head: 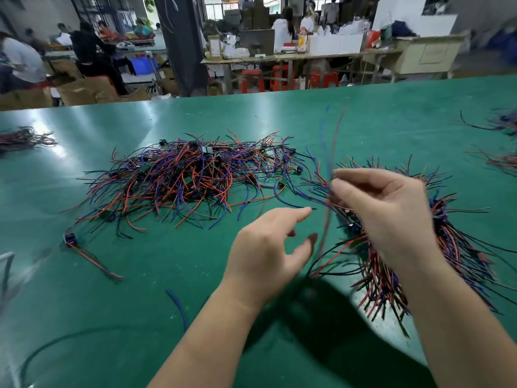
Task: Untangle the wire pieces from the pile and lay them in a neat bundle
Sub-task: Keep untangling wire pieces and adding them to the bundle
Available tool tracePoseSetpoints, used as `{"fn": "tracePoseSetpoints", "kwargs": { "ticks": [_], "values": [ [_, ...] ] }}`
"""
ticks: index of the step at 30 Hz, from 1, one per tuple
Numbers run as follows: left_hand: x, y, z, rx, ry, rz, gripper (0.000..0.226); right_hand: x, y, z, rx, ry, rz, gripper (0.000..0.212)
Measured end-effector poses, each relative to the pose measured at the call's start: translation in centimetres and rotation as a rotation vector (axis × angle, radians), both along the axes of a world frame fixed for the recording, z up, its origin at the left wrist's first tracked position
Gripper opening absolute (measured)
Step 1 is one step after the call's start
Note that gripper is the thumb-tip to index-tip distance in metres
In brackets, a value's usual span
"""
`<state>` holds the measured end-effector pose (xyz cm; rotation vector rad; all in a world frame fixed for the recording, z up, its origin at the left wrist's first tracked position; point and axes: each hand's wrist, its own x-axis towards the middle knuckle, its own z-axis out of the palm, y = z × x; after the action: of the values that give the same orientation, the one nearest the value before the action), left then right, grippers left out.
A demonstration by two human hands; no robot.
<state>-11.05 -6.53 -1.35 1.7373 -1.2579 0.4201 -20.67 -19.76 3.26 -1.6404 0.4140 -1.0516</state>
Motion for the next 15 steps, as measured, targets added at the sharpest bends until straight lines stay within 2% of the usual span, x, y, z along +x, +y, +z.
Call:
{"fn": "tracePoseSetpoints", "kwargs": {
  "ticks": [1,3,7,10,13,15],
  "values": [
    [0.5,0.2,0.2,0.024,-0.022,0.046,0.035,-0.5,-0.8,0.2,-0.021,-0.018,-0.098,0.015],
    [1.7,0.7,0.5,0.050,0.075,0.178,0.031,-1.5,-2.6,0.5,-0.120,0.081,-0.290,0.014],
    [4.7,2.0,-0.3,0.364,0.190,0.550,0.043,-2.5,-4.6,0.2,-0.306,0.545,-0.425,0.038],
    [6.4,2.8,-0.9,0.620,0.315,0.675,0.050,-2.1,-3.7,0.4,-0.369,0.493,-0.421,0.040],
    [7.5,3.0,-1.5,0.815,0.368,0.614,0.043,-1.5,-2.6,0.4,-0.343,0.439,-0.365,0.033],
    [7.9,3.0,-1.8,0.844,0.345,0.561,0.039,-1.1,-2.1,0.1,-0.337,0.443,-0.333,0.031]
  ]
}}
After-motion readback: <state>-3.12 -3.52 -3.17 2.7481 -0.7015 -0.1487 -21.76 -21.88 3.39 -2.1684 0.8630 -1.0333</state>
